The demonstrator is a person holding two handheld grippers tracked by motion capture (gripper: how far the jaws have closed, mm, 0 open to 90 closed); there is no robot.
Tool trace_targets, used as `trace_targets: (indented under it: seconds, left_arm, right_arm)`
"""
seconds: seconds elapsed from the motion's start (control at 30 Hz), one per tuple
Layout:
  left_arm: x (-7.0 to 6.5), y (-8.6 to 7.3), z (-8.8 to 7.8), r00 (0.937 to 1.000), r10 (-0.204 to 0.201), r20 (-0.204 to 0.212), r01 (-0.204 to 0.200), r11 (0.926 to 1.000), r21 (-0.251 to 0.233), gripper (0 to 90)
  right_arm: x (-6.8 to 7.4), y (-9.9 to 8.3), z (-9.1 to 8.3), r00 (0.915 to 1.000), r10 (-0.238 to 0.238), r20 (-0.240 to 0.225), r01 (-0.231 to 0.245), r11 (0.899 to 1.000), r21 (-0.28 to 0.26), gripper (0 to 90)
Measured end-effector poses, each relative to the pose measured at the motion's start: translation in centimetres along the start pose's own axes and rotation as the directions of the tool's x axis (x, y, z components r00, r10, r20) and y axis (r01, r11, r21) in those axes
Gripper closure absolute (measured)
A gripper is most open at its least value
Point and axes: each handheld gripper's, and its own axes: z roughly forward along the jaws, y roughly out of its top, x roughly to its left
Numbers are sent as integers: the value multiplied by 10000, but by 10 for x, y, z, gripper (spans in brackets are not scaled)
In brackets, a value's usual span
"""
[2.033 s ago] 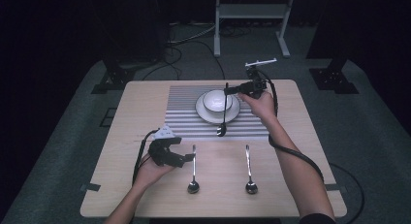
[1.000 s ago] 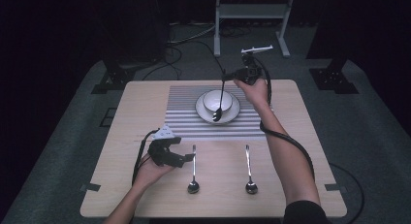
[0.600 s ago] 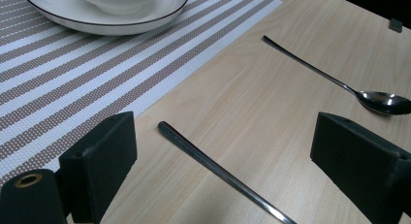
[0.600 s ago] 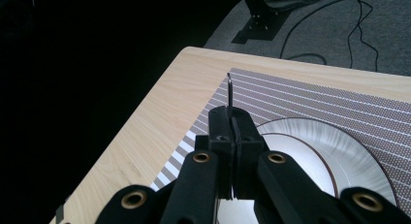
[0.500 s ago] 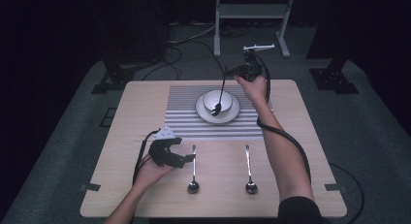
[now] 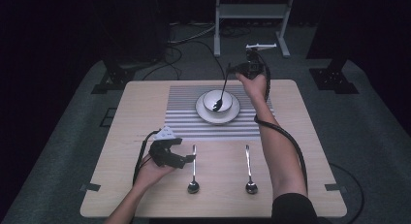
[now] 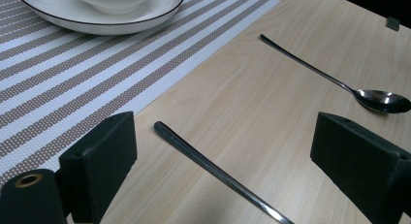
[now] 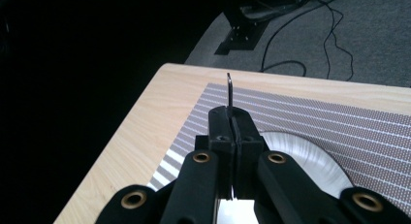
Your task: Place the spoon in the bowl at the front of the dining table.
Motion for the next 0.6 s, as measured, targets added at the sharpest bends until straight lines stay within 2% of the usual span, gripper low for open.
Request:
trace_targets:
  seconds: [0.27,0.43,0.6]
  left_arm:
    - [-1,0,0,10000,20,24,-20,10000,1,84]
    - [-1,0,1,10000,46,57,-46,10000,21,84]
    - [-2,0,2,10000,75,59,-75,10000,27,84]
  right_arm:
    - [-5,0,3,9994,180,311,-172,9995,-251,886]
    - [-15,-4,5,9973,408,607,-387,9986,-368,886]
    - [-18,-8,9,9963,401,762,-378,9988,-308,885]
